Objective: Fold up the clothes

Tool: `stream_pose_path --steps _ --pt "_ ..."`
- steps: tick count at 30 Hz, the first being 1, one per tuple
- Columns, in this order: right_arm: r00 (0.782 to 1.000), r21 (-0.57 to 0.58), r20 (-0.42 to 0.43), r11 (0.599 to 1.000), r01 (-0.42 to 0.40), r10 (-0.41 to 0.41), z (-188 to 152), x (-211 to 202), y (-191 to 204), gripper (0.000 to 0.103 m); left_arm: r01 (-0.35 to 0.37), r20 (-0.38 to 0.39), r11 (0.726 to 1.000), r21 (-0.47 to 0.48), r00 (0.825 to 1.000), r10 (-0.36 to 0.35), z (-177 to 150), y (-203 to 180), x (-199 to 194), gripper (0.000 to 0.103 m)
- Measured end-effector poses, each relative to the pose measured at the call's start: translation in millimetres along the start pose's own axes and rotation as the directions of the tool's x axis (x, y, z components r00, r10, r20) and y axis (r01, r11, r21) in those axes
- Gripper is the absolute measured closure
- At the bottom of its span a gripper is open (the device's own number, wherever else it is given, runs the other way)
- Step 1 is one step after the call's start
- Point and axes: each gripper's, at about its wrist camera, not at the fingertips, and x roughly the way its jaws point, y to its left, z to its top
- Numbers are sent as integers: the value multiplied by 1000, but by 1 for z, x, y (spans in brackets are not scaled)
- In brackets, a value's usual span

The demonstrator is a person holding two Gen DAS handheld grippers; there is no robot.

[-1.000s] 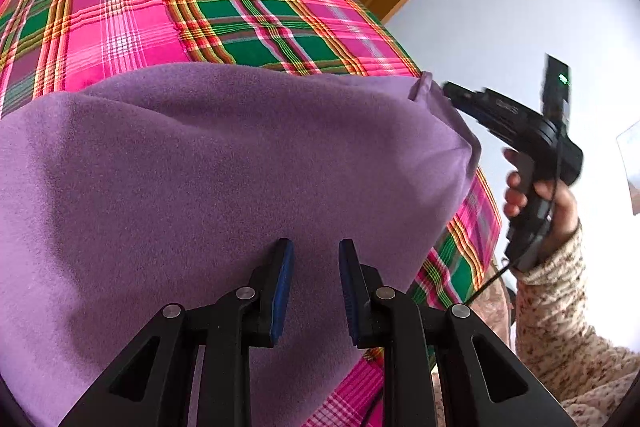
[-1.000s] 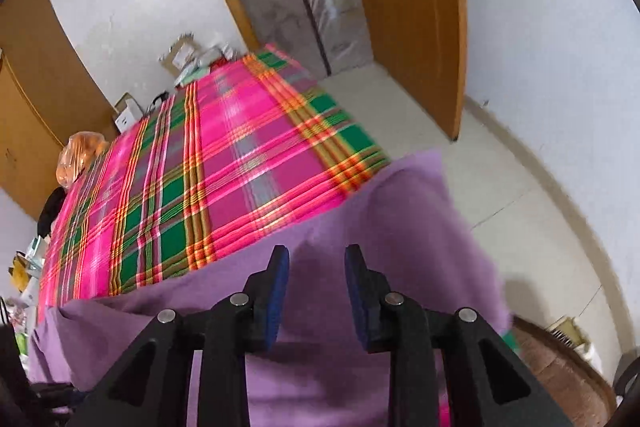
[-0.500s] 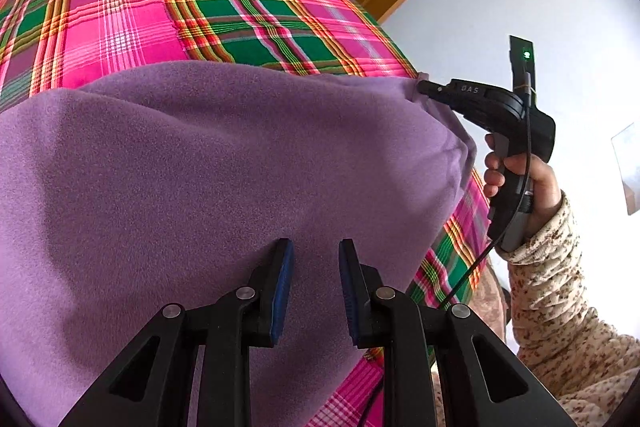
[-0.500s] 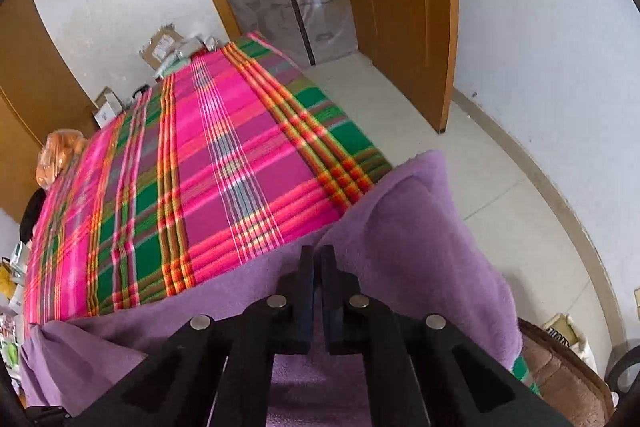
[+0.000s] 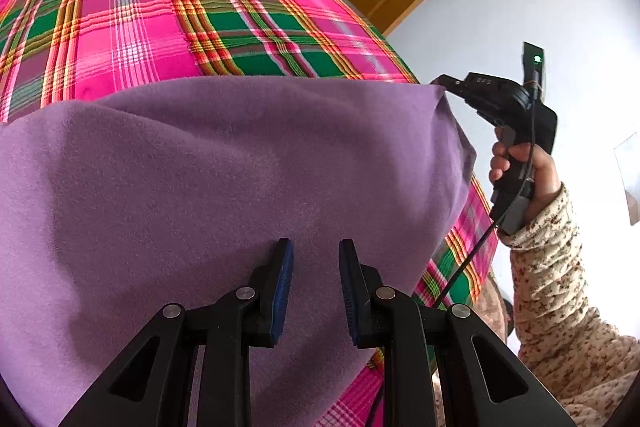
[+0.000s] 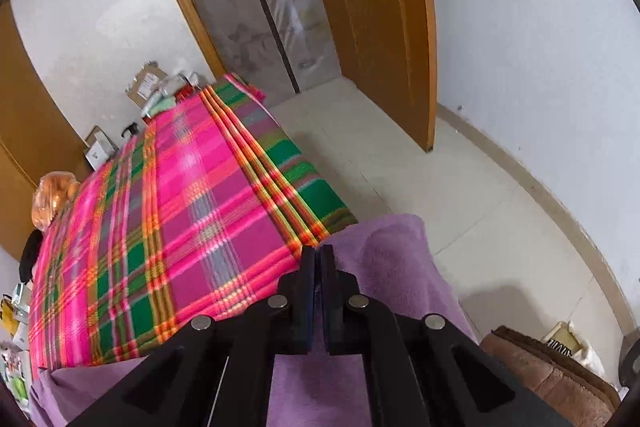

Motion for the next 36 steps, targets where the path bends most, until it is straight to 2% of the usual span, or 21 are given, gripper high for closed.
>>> stream_pose_path --steps 4,7,9,11,16,18,21,23,28,31,33,36 --pt "998 26 -62 1000 15 -13 -4 16 -5 100 1 -7 1000 -7 1000 -1 1 1 2 79" --pt "999 63 -38 998 -26 29 -5 5 -17 94 -1 -8 1000 -11 1000 1 0 1 2 79" --pt "1000 64 7 998 -24 24 -6 -11 -29 81 -2 -8 1000 -12 1000 2 0 0 2 79" --pt "999 73 33 997 -20 18 -11 -24 -44 78 -3 -7 1000 -14 1000 3 0 0 3 79" --pt "1000 160 -5 987 15 -14 -38 -28 -85 76 -1 -4 1000 -29 1000 1 0 0 4 79" --pt "999 222 -30 975 -12 19 -49 -24 -101 75 -3 -6 999 -32 1000 2 -1 -1 4 79" --pt "993 320 2 941 -112 118 -59 -26 -119 74 -13 -10 999 -33 1000 12 -3 -2 3 79" --pt "991 323 -11 938 -126 137 -59 -23 -119 74 -20 -10 999 -35 1000 20 -2 -3 4 79" --pt "989 317 -10 938 -137 148 -58 -21 -117 74 -28 -6 998 -49 1000 28 -2 -3 5 79" --pt "991 287 -2 950 -126 132 -57 -22 -113 84 -35 -6 998 -50 999 35 -3 -4 3 79" --pt "992 260 18 957 -127 127 -56 -27 -109 96 -41 -7 998 -50 999 41 -4 -4 2 79" --pt "986 253 77 954 -161 146 -55 -40 -110 98 -45 -6 997 -56 999 45 -3 -5 3 79"
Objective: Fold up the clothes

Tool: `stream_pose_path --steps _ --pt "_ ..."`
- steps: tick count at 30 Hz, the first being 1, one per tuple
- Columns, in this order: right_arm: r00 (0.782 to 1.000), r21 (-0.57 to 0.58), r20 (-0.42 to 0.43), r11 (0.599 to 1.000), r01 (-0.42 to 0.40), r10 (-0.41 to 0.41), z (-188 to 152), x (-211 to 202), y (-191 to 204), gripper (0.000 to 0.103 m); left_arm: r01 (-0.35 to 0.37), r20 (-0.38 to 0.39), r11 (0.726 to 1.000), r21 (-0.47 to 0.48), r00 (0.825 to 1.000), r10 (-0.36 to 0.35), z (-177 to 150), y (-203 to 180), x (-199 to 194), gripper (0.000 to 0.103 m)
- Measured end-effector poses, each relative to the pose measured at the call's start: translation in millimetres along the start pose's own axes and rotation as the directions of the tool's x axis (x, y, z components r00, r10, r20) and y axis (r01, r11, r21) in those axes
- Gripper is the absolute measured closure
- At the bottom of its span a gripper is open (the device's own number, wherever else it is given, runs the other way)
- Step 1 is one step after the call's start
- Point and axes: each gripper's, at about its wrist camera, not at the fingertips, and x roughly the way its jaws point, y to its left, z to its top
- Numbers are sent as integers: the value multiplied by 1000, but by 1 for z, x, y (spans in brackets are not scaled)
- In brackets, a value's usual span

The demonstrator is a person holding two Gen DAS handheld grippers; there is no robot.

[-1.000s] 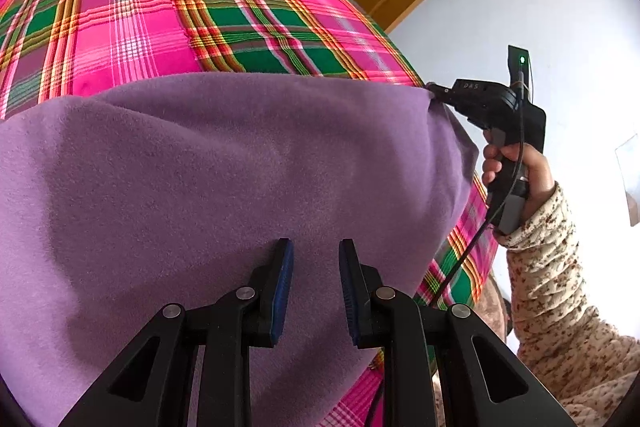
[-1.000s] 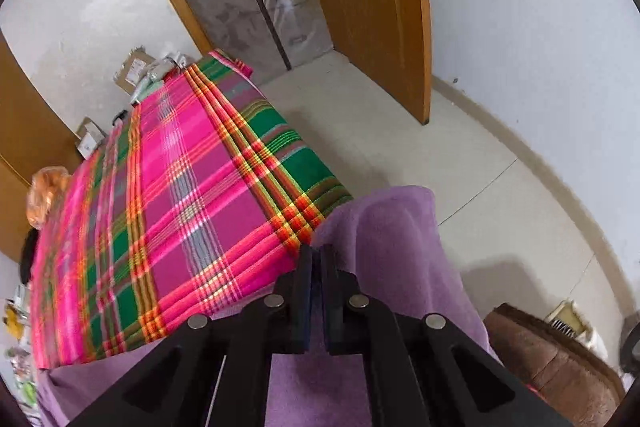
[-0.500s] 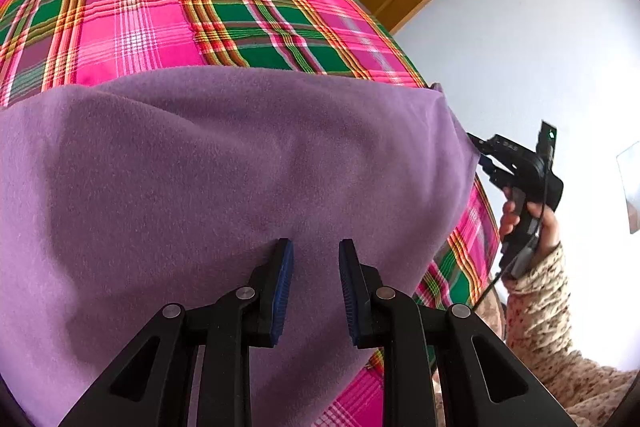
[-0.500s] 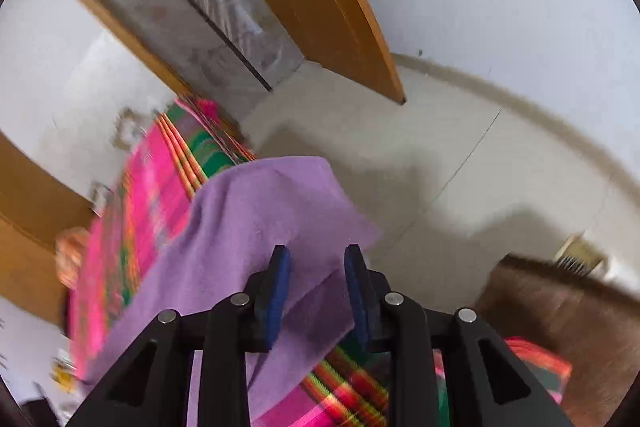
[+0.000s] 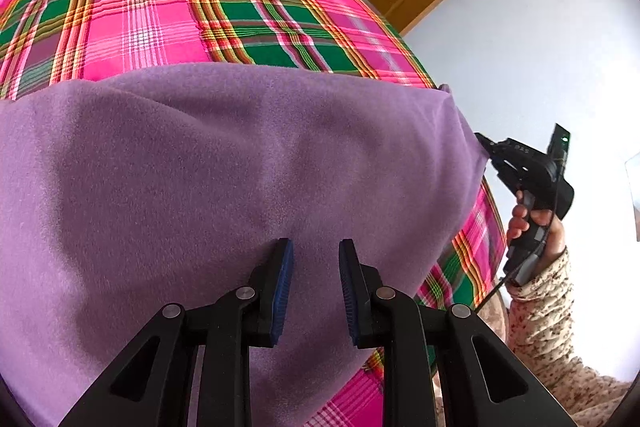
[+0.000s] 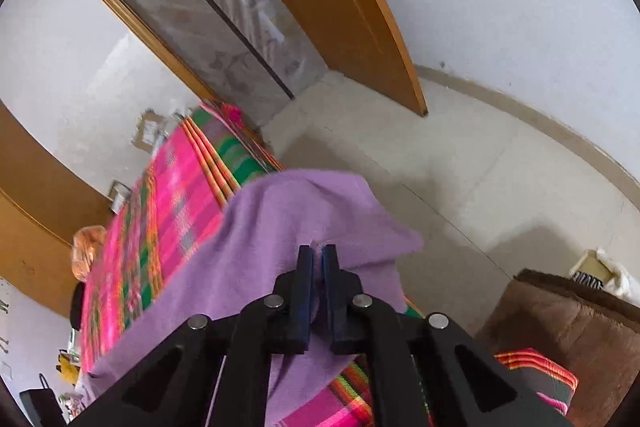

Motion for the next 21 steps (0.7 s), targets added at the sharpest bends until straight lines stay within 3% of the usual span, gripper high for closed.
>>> stream_pose_path --steps 6,16,21 --pt "997 -8 76 1000 27 -26 1 -25 -2 98 -7 -2 1000 -3 1000 7 -1 -1 0 79" --pt "993 5 10 993 114 -114 -11 0 -16 98 -8 -5 1000 -2 1000 8 -1 -1 -1 79" --pt "991 23 27 991 134 -135 -11 -9 -15 97 -3 -5 1000 -3 1000 3 0 0 -1 79"
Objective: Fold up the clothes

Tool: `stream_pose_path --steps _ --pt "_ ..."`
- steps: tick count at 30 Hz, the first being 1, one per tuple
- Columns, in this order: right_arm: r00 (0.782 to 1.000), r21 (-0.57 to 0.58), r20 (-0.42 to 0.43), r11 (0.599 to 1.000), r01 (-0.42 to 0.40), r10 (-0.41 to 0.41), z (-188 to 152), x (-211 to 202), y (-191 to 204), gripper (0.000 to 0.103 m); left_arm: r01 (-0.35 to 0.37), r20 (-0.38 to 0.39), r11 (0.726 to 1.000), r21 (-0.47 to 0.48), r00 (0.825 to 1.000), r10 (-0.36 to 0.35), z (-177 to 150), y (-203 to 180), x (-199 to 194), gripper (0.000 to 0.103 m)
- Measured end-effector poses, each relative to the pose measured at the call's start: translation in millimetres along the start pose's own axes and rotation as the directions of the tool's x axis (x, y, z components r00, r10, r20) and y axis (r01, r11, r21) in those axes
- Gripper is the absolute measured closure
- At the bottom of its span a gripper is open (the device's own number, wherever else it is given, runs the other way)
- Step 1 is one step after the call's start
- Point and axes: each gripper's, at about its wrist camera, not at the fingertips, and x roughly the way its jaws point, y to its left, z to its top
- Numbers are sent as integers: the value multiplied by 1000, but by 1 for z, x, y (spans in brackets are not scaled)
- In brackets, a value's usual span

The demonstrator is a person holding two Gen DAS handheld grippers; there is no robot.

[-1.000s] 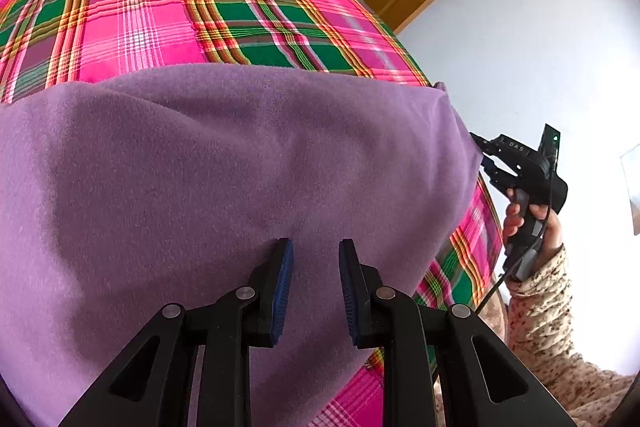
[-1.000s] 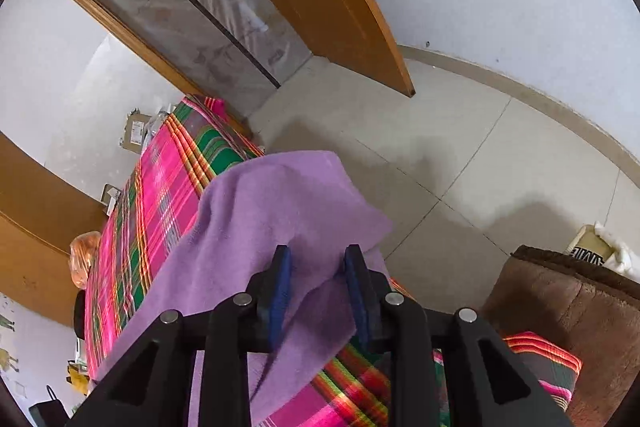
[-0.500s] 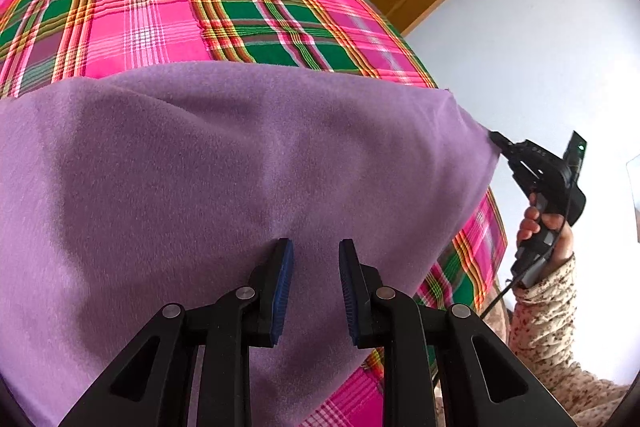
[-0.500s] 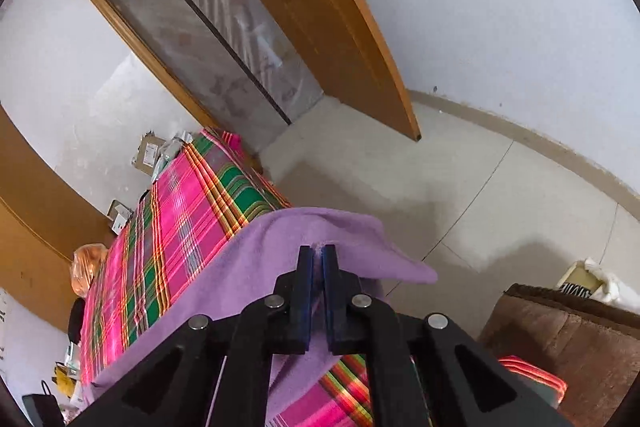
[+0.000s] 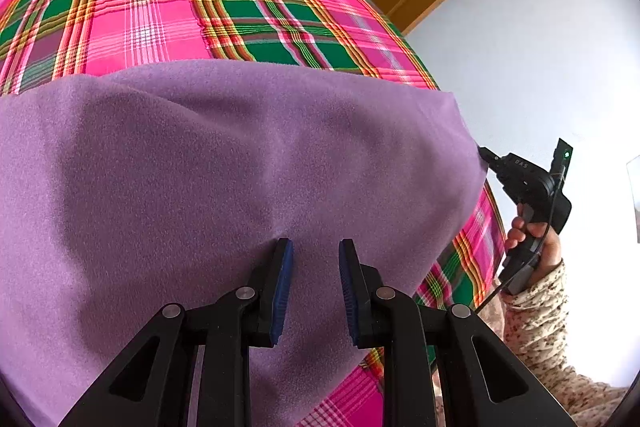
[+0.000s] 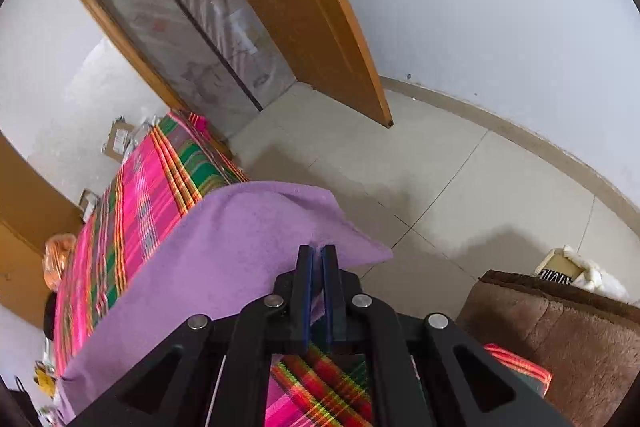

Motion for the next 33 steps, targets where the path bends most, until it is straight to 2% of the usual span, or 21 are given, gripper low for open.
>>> stream_pose_path --steps 6,10,13,15,18,20,23,27,31,33 --pt "995 -9 71 998 70 -69 1 -23 5 96 7 4 1000 -1 1000 -7 -3 3 -3 79" --pt "995 -141 95 990 3 11 -18 -34 31 96 13 13 1000 -10 1000 -13 -9 6 -8 79" --pt "997 -306 59 951 -35 55 -46 -34 62 94 13 20 1000 -15 1000 -13 -18 11 -15 79" --pt "998 -355 29 934 -35 49 -60 -30 73 90 10 27 1000 -21 1000 -10 -25 17 -22 79" --pt "999 -358 -17 933 -42 38 -74 -25 76 86 2 45 1000 -28 999 -1 -38 26 -35 79" --pt "1000 -377 3 926 -11 13 -80 -30 82 84 -4 57 1000 -27 998 6 -49 32 -44 79" --pt "999 -459 29 888 -14 31 -95 -43 106 80 4 74 999 -48 997 -1 -62 44 -55 79" --pt "992 -604 -24 789 -115 127 -133 -51 147 79 19 101 996 -84 995 -10 -77 61 -69 79" --pt "992 -698 -64 706 -125 113 -171 -51 166 79 -11 127 992 -124 992 26 -93 80 -86 79" --pt "992 -719 -68 684 -123 107 -185 -51 176 79 -10 144 988 -154 989 33 -101 92 -95 79"
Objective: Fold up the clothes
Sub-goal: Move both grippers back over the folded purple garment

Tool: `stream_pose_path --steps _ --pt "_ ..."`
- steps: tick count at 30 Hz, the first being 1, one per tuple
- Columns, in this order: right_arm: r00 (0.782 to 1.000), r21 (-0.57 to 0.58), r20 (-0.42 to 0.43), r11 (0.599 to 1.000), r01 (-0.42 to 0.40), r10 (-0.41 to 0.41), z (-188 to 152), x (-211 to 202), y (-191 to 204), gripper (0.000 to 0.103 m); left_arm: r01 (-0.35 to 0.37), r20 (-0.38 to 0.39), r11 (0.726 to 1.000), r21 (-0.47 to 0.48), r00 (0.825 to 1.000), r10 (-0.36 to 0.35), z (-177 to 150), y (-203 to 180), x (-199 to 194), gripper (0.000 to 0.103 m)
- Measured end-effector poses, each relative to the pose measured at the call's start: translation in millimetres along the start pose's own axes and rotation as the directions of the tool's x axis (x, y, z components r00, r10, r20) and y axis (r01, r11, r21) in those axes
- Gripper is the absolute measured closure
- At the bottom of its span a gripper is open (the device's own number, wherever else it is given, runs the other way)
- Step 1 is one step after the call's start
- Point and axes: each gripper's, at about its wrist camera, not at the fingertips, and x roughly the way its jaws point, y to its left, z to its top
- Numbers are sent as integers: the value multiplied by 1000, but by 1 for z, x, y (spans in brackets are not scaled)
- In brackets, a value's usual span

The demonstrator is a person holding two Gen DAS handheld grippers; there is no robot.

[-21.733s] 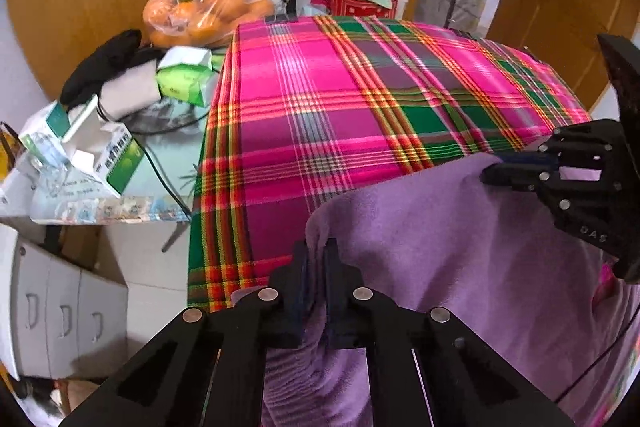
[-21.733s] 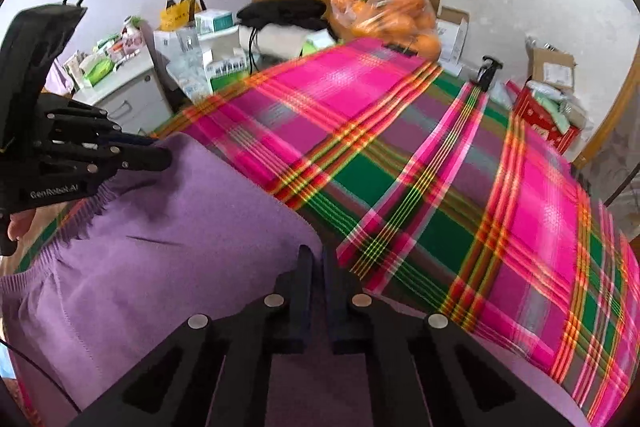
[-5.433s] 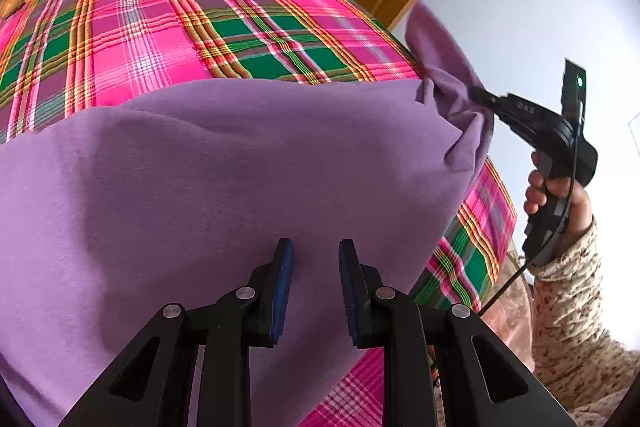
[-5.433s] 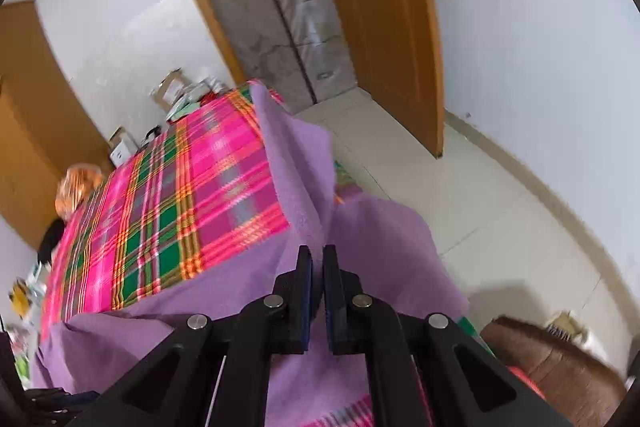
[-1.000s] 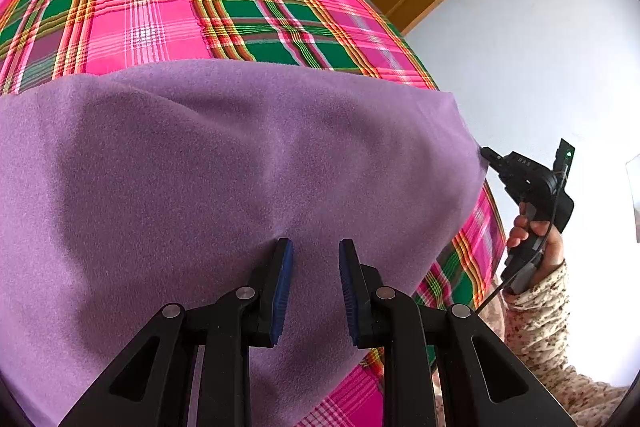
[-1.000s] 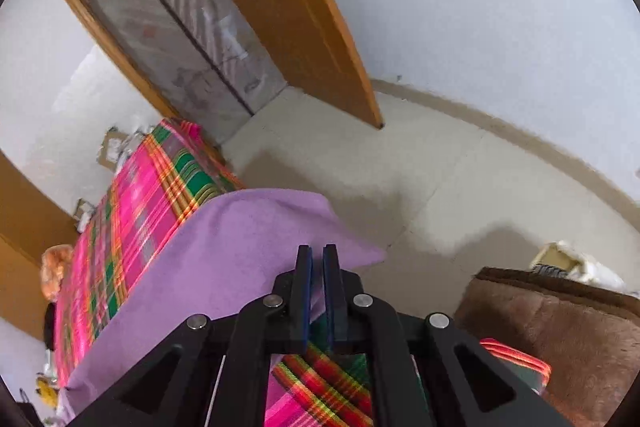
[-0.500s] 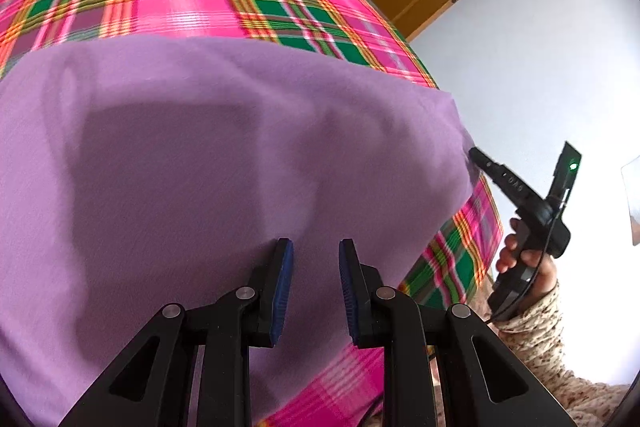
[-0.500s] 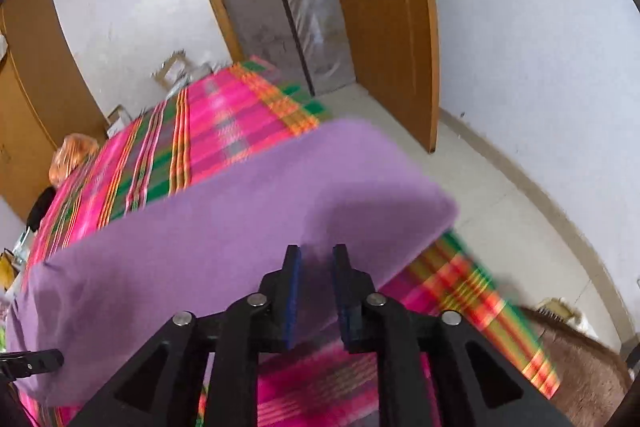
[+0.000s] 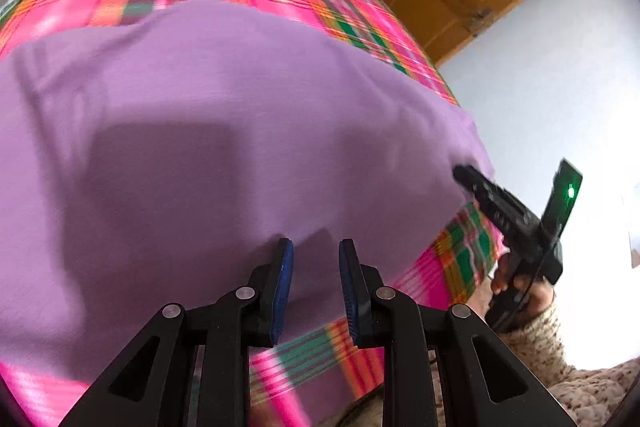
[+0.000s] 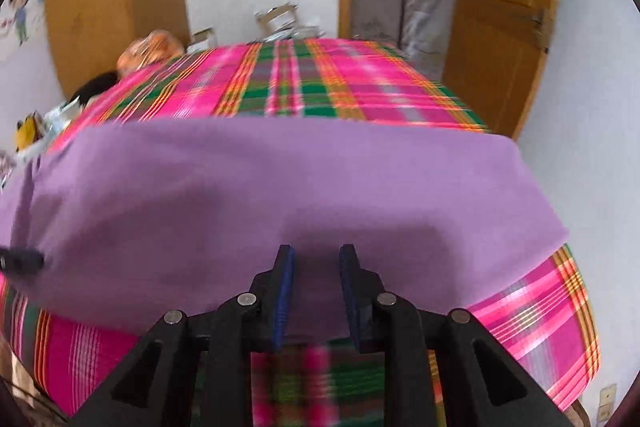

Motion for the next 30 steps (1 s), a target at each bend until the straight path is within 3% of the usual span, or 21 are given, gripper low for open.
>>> stream_pose_path --steps 6,8,11,16,20,27,30 --pt "996 -65 -2 993 -95 95 6 -10 35 79 -102 79 990 -100 991 110 0 42 -36 78" --pt "992 -95 3 988 -123 124 3 -10 47 78 -134 111 976 -170 982 154 -1 63 -51 78" --pt "988 -112 -27 981 -157 155 8 -1 67 78 -126 150 955 -270 974 171 -4 91 -68 77" --pt "971 -188 -69 953 -239 229 8 1 102 75 -183 182 921 -343 949 257 -10 119 -94 77" --pt "941 -238 -116 911 -337 318 7 -2 130 75 -149 205 912 -382 949 241 -14 136 -104 78" --pt "917 -319 -132 860 -398 375 14 -2 173 75 -84 238 901 -426 950 201 -21 150 -123 78" --pt "912 -327 -137 851 -410 387 16 0 183 75 -101 285 893 -438 927 245 -11 154 -140 74"
